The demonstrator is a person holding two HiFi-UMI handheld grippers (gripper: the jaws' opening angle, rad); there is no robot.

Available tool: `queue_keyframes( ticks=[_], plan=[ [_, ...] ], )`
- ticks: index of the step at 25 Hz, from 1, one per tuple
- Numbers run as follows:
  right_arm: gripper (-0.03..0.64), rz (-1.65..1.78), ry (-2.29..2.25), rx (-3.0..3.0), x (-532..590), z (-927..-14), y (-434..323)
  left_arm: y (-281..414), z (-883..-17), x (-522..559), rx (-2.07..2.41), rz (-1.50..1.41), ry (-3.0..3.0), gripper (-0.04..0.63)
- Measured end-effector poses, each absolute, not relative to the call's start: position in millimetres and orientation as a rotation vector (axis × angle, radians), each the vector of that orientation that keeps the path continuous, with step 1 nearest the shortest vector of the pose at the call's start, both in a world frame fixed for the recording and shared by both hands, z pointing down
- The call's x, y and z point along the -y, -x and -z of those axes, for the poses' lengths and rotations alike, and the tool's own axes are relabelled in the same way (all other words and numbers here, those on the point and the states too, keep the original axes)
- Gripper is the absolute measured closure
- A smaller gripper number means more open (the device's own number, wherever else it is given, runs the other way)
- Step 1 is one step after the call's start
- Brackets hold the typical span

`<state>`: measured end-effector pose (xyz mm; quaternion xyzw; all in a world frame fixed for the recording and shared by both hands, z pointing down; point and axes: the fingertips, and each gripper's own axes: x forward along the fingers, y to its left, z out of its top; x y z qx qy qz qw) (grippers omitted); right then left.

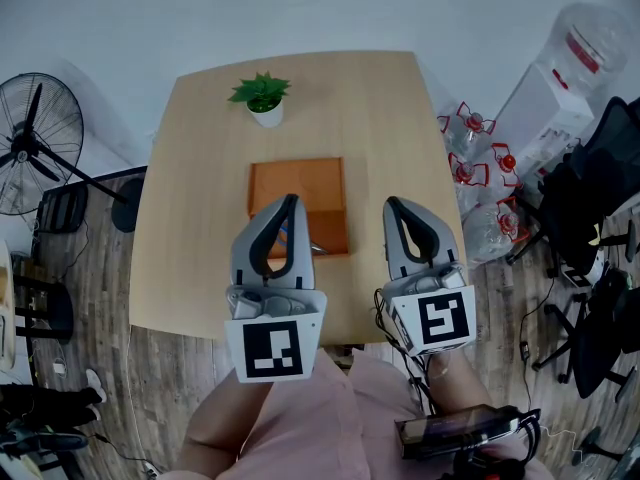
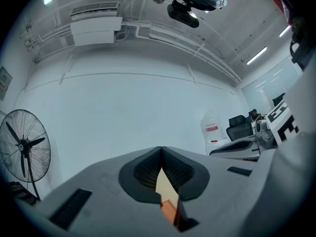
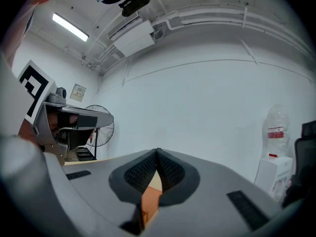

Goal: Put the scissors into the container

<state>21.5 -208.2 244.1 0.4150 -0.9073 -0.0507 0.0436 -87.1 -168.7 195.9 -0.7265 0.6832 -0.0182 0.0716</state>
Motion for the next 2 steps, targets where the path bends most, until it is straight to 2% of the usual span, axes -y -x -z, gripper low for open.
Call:
queue_keyframes(
  ticks=[2],
  plan=[
    [0.617, 0.157, -1.270, 2.775, 207.4, -243.2, -22.1, 86.6, -195.2, 167.4, -2.053, 0.055, 2.183, 0.591]
  ],
)
